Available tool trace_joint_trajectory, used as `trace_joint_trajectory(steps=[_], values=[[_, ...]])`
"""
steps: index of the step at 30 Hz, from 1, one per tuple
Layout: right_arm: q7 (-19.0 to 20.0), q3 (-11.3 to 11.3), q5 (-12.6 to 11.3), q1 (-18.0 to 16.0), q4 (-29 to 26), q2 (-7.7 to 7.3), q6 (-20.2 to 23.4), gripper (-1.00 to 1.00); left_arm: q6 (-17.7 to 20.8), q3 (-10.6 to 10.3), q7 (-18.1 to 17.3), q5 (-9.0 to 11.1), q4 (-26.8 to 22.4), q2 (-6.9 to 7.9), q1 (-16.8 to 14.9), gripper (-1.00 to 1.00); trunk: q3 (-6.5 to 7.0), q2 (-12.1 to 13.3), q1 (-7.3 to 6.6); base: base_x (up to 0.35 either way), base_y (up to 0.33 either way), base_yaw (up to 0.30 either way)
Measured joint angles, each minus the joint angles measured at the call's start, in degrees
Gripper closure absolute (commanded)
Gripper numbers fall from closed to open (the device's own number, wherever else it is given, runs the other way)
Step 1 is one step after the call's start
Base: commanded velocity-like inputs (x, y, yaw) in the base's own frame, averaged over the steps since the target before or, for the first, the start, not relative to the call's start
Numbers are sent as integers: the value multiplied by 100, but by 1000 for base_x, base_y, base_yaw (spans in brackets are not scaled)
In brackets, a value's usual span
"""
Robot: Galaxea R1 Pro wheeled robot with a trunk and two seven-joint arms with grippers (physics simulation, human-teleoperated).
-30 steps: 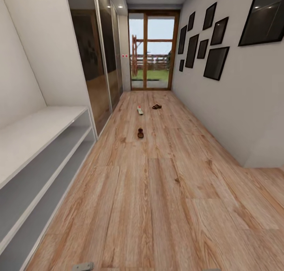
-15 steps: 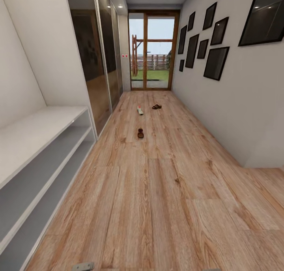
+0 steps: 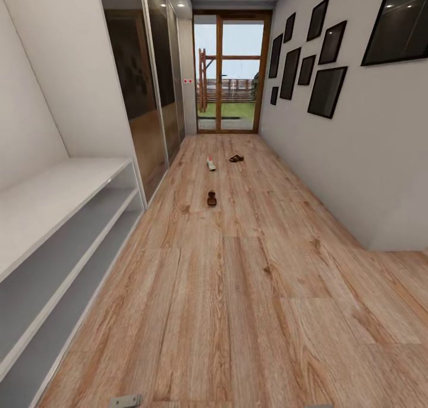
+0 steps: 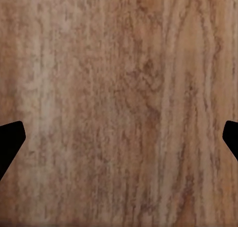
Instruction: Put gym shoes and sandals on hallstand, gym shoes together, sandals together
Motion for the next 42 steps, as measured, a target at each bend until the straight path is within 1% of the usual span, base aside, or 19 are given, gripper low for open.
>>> trace_joint_trajectory(steps=[6, 15, 25, 36, 42], values=[[0, 0, 0, 0, 0, 0, 0, -100, -64, 5, 0, -4, 4, 9, 0, -100, 0, 0, -1, 51, -11, 0], [0, 0, 0, 0, 0, 0, 0, -100, -190, 8, 1, -14, 18, 29, 0, -100, 0, 0, -2, 216, -53, 0], [3, 0, 0, 0, 0, 0, 0, -100, -217, 9, 1, -9, 23, 26, 1, -100, 2, 0, 0, 56, -12, 0], [2, 0, 0, 0, 2, 0, 0, -100, -221, 9, 1, -9, 24, 26, 1, -100, 75, 0, 0, 16, -1, 0], [6, 0, 0, 0, 2, 0, 0, -100, -222, 9, 1, -15, 24, 28, 0, -100, 125, 0, -3, 229, 0, 0]])
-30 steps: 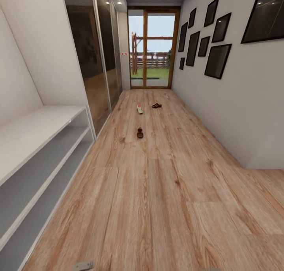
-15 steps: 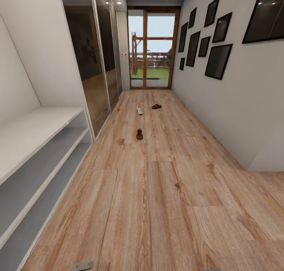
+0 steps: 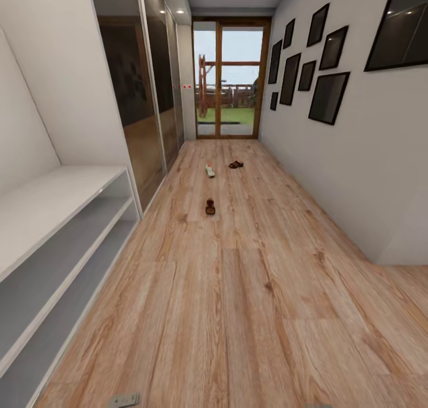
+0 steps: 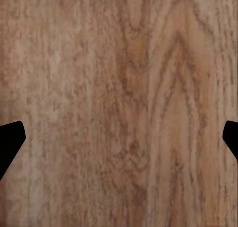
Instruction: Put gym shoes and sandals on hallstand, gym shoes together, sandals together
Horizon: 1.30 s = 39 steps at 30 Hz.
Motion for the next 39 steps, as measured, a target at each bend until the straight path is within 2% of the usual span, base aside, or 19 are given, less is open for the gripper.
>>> trace_joint_trajectory(steps=[16, 39], values=[[0, 0, 0, 0, 1, 8, -1, -100, 1, -1, 0, -1, 1, -2, 0, -100, 148, 0, -1, 335, -16, 0], [0, 0, 0, -1, 5, 16, -2, -100, 0, -3, 0, -1, 2, 4, 0, -100, 363, 0, 0, 296, -247, 0]])
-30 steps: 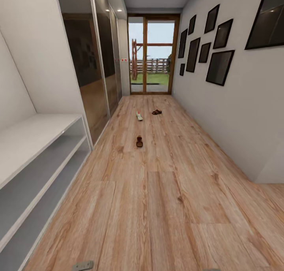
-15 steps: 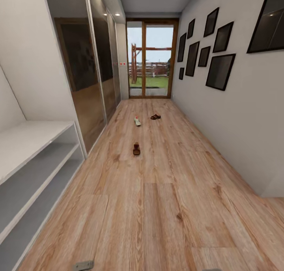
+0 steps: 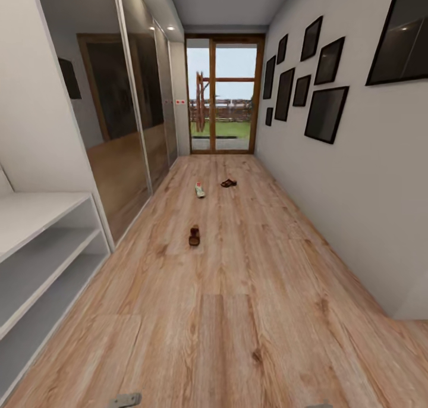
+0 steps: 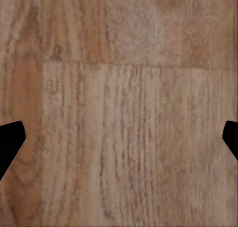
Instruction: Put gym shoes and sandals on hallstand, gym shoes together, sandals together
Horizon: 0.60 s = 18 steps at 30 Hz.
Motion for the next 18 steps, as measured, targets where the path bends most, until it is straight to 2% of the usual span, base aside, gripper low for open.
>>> trace_joint_trajectory(steps=[9, 18], values=[[0, 0, 0, 0, 3, 1, 2, -100, 2, 0, 0, 0, 0, 1, 0, -100, 76, 0, 0, 300, -258, 0], [0, 0, 0, 0, 4, 4, 8, -100, 4, 0, 0, 0, 0, 3, 0, -100, 95, 0, 0, 312, -239, 0]])
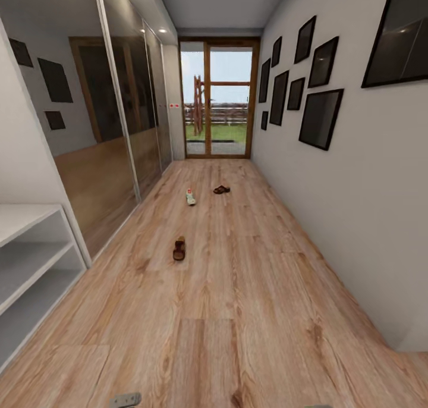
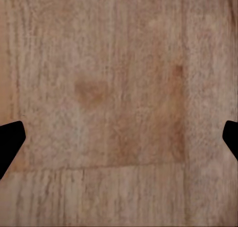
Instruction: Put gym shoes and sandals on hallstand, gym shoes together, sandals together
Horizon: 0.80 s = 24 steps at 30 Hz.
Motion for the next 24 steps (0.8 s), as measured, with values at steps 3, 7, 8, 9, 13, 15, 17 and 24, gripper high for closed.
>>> trace_joint_trajectory(steps=[3, 7, 8, 9, 13, 15, 17, 24], values=[[2, 0, 0, 1, 0, -1, 1, -100, -2, 0, 0, 0, 0, 0, 0, -100, 1, 0, 0, 331, -182, 0], [8, 0, 0, 2, -1, -1, 2, -100, -4, 1, 0, 0, -1, 0, 0, -100, -6, 0, 0, 340, -129, 0], [8, 0, 0, 2, -1, -1, 2, -100, -4, 1, 0, 0, -1, 0, 0, -100, -9, 0, 0, 344, -89, 0], [8, 0, 0, 4, -1, -1, 2, -100, -4, 1, 0, 0, -1, 0, 0, -100, -12, 0, 0, 347, -46, 0], [11, 0, 0, 2, -1, 2, 3, -100, -4, 2, 0, 0, 0, 0, 0, -100, -18, 0, 0, 348, -29, 0], [11, 0, 0, 2, -1, 3, 4, -100, -4, 2, 0, 0, 1, 0, 0, -100, -19, 0, 0, 349, -14, 0], [11, 0, 0, 1, -1, 3, 9, -100, -3, 2, 0, 0, 3, 0, 0, -100, -20, 0, 0, 350, -7, 0], [11, 0, 0, 2, -1, 0, 11, -100, -4, 2, 0, 0, 6, 0, 0, -100, -20, 0, 0, 350, -9, 0]])
